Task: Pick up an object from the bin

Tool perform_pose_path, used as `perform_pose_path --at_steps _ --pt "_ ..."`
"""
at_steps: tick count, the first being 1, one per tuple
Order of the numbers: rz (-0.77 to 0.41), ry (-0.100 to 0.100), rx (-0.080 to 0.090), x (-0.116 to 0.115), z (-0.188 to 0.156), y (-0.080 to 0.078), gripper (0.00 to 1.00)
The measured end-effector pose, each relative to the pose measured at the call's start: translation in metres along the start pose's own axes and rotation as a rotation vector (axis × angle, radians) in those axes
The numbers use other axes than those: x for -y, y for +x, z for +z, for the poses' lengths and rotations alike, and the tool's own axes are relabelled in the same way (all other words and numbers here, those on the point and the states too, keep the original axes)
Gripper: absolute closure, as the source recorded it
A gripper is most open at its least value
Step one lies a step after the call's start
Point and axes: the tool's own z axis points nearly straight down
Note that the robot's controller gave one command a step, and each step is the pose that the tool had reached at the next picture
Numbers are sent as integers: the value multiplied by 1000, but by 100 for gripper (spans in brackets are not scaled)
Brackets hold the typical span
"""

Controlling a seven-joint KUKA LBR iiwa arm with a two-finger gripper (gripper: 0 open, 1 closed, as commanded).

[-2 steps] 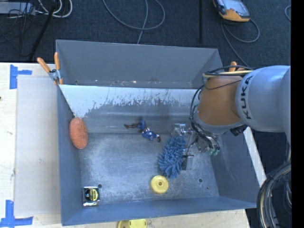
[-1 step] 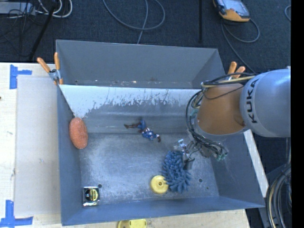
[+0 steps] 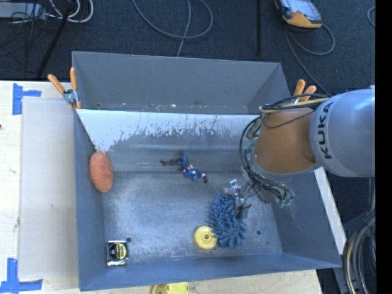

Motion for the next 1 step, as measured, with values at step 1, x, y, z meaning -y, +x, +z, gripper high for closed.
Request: perform_pose_path --at_steps 1 --pt "2 1 1 23 -133 -16 100"
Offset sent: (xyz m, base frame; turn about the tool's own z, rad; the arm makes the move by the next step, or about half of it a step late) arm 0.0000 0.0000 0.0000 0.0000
